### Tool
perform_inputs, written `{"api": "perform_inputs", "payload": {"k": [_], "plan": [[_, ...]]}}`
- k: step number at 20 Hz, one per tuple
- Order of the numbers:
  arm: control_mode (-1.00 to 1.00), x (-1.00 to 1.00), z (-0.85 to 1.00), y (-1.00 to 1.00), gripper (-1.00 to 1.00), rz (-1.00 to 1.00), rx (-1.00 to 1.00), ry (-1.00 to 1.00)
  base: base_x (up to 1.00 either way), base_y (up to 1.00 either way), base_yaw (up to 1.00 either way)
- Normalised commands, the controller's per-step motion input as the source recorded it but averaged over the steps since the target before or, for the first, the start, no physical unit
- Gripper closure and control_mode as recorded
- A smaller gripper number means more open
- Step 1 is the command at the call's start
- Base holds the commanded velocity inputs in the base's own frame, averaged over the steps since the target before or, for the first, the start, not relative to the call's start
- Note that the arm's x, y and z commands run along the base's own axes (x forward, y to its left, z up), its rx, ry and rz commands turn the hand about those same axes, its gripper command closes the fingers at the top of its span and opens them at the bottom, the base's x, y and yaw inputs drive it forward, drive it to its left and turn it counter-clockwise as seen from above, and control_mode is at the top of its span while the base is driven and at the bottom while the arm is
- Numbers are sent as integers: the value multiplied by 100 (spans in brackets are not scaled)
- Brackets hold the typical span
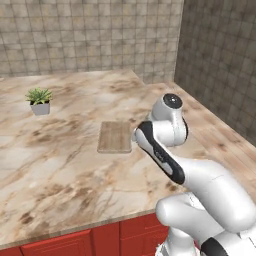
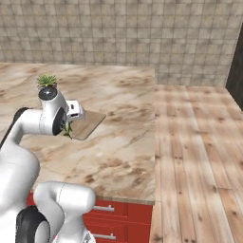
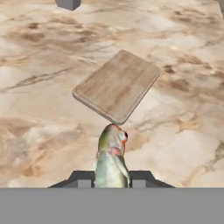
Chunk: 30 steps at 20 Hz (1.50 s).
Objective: Retrieve the fish from the fridge and place it on the cutting board.
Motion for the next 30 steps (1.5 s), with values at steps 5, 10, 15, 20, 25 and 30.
{"api": "perform_inputs", "payload": {"k": [5,10,15,20,25,30], "plan": [[-100,100,-13,40,100,0,0,0,0,0,0],[-100,92,-43,47,100,0,-1,5,0,0,0],[-100,88,-56,35,100,0,0,4,0,0,0],[-100,77,-44,7,100,0,0,2,0,0,0],[-100,85,-23,0,100,0,0,1,0,0,0],[-100,93,-21,6,100,0,0,0,0,0,0]]}}
